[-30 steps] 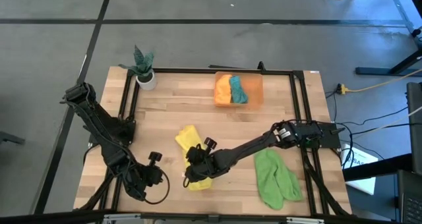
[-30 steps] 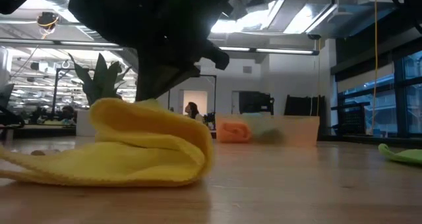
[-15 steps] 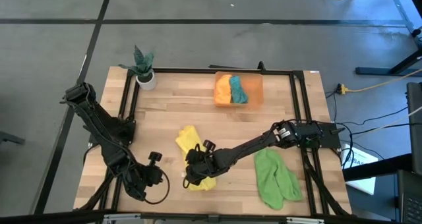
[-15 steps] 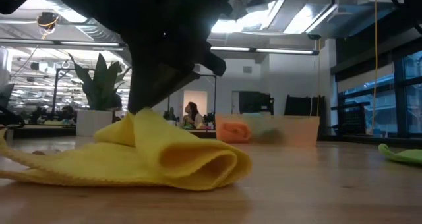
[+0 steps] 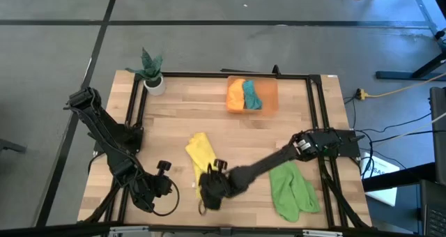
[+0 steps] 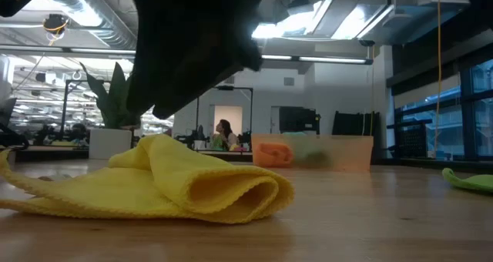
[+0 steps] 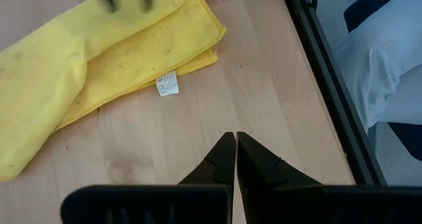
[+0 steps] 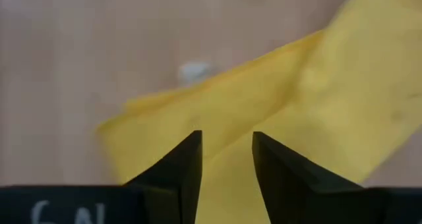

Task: Roll microfiber towels into tight, uniform cylinder then place into a basket
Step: Roll the yellow microfiber towel

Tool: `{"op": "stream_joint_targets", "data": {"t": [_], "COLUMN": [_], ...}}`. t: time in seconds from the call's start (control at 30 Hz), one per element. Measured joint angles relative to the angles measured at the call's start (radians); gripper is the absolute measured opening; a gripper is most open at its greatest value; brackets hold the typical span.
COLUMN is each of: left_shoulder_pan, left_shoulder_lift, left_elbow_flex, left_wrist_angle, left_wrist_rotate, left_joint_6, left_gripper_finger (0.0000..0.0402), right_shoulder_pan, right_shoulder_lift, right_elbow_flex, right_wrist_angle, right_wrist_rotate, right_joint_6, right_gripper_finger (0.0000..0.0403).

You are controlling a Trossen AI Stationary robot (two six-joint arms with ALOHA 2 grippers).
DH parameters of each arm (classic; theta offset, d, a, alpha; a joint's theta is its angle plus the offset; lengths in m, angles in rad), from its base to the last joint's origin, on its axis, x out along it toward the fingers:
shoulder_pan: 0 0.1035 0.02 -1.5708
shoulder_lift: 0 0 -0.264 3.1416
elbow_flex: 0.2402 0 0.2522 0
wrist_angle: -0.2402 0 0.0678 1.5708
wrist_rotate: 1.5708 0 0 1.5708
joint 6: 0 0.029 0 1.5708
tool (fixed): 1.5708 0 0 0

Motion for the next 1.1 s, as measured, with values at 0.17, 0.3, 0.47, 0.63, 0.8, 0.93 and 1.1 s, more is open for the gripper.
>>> {"op": "stream_joint_targets", "data": {"t": [0.17,0.3,0.47,0.63,0.8,0.93,1.1], "left_shoulder_pan": [0.0,0.0,0.0,0.001,0.001,0.001,0.001], "left_shoulder_lift": [0.0,0.0,0.0,0.0,0.0,0.0,0.0], "left_elbow_flex": [0.0,0.0,0.0,0.0,0.0,0.0,0.0], "left_wrist_angle": [0.0,0.0,0.0,0.0,0.0,0.0,0.0], "left_wrist_rotate": [0.0,0.0,0.0,0.0,0.0,0.0,0.0], "left_joint_6": [0.0,-0.001,0.0,0.007,0.008,0.008,0.008], "left_gripper_finger": [0.0006,0.0006,0.0006,0.0006,0.0006,0.0006,0.0006], "right_shoulder_pan": [0.085,0.138,0.158,0.159,0.159,0.16,0.16], "right_shoulder_lift": [-0.002,0.0,0.0,0.0,0.0,0.0,0.0], "right_elbow_flex": [-0.018,-0.068,-0.142,-0.156,-0.156,-0.156,-0.156], "right_wrist_angle": [0.0,0.006,0.09,0.093,0.091,0.086,0.085], "right_wrist_rotate": [0.0,0.006,0.021,0.092,0.091,0.107,0.116], "right_joint_6": [-0.063,-0.167,-0.257,-0.267,-0.288,-0.289,-0.29], "right_gripper_finger": [0.0135,0.0135,0.0135,0.0135,0.0135,0.0133,0.0094]}}
